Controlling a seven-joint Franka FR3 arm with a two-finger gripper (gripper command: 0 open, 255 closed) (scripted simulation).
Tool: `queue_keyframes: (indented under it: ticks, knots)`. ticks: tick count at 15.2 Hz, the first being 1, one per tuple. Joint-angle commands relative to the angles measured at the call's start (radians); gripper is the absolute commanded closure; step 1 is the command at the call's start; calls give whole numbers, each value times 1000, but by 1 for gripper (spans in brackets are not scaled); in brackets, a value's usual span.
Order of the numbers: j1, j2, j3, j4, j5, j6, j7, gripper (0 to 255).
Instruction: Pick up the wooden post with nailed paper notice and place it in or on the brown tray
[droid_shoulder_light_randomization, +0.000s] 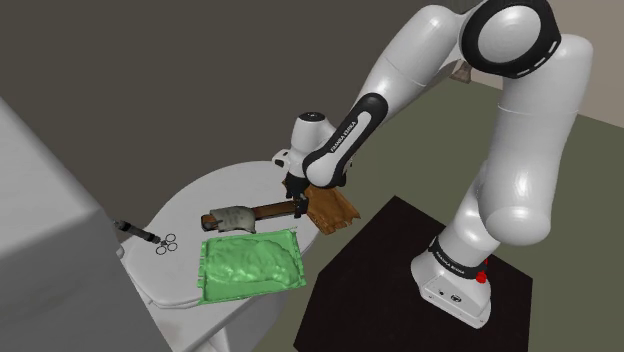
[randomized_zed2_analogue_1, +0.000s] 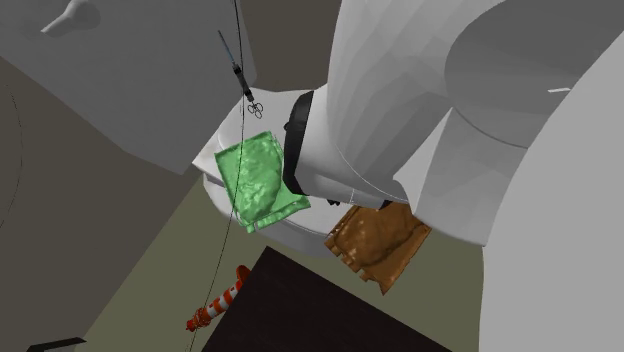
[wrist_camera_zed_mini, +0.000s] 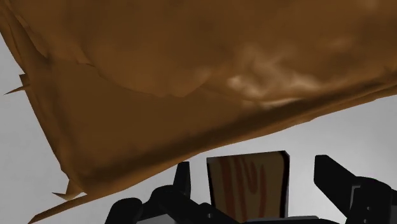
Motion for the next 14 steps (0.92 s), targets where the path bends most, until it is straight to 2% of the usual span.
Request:
queue_keyframes:
  ticks: [1, 10, 14]
  knots:
    - [0, 1, -1, 0, 0, 0, 0, 255]
    - [0, 0, -1, -1, 0, 0, 0, 255]
    - [-2, -59, 2, -10, 3, -50, -2, 255]
